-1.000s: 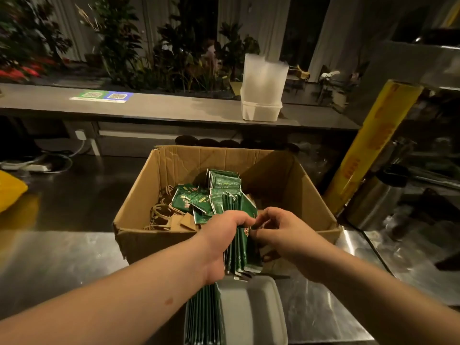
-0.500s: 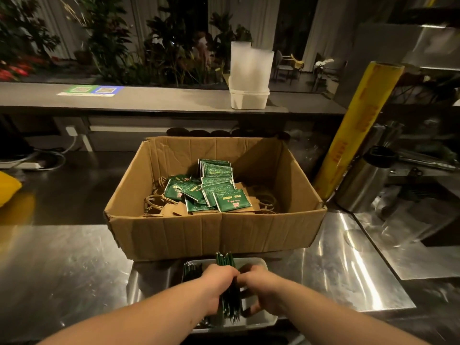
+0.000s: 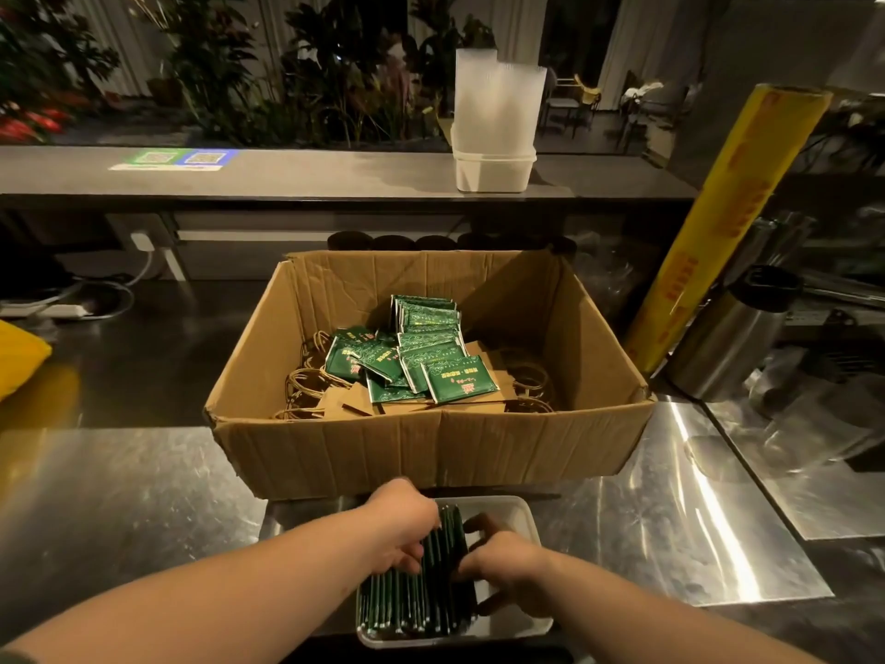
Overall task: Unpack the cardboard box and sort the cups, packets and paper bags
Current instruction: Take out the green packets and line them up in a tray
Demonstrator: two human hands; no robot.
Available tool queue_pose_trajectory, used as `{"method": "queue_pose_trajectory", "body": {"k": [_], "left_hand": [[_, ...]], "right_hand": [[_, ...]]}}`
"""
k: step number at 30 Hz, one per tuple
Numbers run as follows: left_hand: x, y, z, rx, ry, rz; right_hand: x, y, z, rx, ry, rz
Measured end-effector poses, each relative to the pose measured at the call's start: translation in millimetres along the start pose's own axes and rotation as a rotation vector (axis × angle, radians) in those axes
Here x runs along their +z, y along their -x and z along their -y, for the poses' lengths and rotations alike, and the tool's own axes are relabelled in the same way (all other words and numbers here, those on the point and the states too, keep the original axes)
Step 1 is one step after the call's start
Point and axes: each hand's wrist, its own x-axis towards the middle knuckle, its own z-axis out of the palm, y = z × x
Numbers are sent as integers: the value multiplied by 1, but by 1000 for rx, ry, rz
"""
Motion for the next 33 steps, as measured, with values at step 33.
{"method": "queue_pose_trajectory", "body": {"k": [33], "left_hand": [[-129,-77,-116,577,-59,-390]], "right_hand": [[-110,13,217,-597,803,-533]]}}
